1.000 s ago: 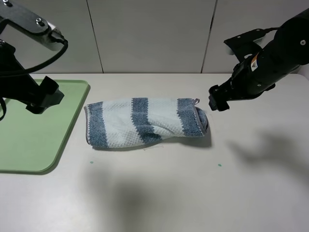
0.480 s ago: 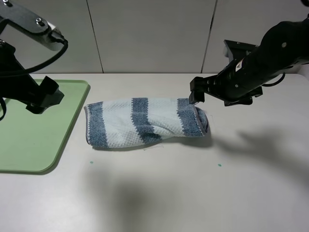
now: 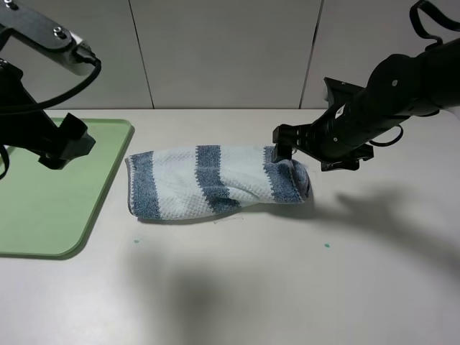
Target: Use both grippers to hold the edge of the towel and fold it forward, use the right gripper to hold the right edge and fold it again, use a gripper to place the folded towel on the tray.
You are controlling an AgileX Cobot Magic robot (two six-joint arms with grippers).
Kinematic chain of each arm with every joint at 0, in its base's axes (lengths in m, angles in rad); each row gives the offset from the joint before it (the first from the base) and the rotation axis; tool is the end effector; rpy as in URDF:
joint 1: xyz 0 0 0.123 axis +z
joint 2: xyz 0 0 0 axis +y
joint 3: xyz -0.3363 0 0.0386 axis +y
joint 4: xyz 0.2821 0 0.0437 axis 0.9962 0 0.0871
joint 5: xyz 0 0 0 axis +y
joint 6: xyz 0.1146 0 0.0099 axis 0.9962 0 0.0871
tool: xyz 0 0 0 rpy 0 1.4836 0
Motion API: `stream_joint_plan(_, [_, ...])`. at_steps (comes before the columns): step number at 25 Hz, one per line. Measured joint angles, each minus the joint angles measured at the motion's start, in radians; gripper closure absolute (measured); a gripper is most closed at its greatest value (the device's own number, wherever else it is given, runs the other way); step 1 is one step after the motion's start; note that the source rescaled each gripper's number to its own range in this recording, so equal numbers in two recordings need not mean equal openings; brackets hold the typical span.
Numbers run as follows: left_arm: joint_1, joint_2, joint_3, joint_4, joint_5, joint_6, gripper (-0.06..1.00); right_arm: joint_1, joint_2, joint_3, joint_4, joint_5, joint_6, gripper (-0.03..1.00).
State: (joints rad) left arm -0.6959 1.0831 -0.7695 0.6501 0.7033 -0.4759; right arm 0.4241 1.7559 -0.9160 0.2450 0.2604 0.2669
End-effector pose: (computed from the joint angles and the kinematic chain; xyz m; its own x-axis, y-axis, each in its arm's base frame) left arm 0.2058 -0.1131 0.3153 -0.5414 0.5117 -0.6671 0.4124 0.8531 0.3197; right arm 0.3453 0.1638 0.1686 -0.8871 0.1283 -0.4435 -0.0147 0.9523 0.3048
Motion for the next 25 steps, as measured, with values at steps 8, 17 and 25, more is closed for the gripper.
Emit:
stream_joint_plan(8, [0.0,0.0,0.0,0.0,0.0,0.0,-0.05,0.015,0.095,0.0,0.04,-0.077,-0.01,-0.03])
stream_joint_plan(17, [0.0,0.0,0.0,0.0,-0.001,0.0,-0.05,0.015,0.162,0.0,0.049,-0.1,-0.013,-0.03])
stream_joint_plan(25, [0.0,0.0,0.0,0.0,-0.002,-0.001,-0.05,0.015,0.195,-0.001,0.052,-0.102,-0.014,-0.03])
